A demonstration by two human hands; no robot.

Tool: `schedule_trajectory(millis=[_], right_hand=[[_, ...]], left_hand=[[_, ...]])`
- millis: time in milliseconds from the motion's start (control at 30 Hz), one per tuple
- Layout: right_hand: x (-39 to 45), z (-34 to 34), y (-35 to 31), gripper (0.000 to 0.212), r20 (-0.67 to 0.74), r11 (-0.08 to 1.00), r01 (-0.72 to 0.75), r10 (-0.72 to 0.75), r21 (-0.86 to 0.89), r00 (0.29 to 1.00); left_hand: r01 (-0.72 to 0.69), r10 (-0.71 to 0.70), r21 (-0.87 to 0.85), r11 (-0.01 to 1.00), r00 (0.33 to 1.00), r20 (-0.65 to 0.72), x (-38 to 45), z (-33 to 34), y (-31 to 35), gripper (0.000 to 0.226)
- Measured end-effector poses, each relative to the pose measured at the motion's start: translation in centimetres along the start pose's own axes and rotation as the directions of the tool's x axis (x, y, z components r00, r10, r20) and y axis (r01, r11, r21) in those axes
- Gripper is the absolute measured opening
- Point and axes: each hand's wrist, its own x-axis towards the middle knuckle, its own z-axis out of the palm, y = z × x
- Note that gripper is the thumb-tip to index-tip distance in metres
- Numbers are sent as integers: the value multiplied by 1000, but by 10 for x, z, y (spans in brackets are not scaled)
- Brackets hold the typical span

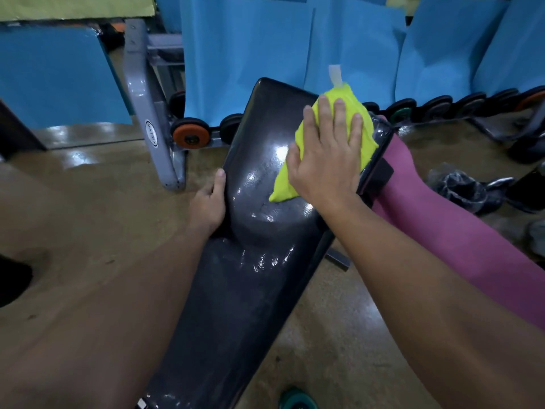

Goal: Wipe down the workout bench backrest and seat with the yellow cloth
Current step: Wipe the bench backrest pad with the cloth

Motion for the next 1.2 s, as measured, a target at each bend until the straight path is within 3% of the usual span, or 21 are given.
schedule_trajectory(millis=[100,200,333,433,600,767,967,1133,1200], right_hand=[[-8,0,-13,69,34,999,40,-40,-5,999],[-35,3,-3,65,-29,991,136,-135,7,990],[-31,1,5,66,-99,1000,-6,6,-6,995],[-18,-1,-14,68,-73,992,-124,125,19,990],[-30,4,-9,68,-70,1000,3,-2,16,998],[-14,2,-15,68,-104,982,-184,188,48,977],[-42,6,-4,67,-128,996,-38,48,83,991],[-29,3,0,67,-139,969,-226,238,96,961],[-36,3,-9,66,-132,981,-172,183,91,974]], left_hand=[[-22,21,-31,999,999,-36,2,5,-6,69],[-28,26,-28,999,997,-73,1,8,-8,67],[-44,42,-23,999,994,-100,-1,8,-10,63],[-47,43,-29,999,992,-121,-1,9,-12,66],[-33,33,2,999,991,-131,-4,9,-12,67],[-54,54,4,999,990,-131,-3,9,-15,64],[-55,53,-17,998,992,-119,-3,7,-15,65],[-57,55,-14,998,989,-137,-2,8,-17,67],[-67,64,-17,998,988,-142,-3,9,-17,64]])
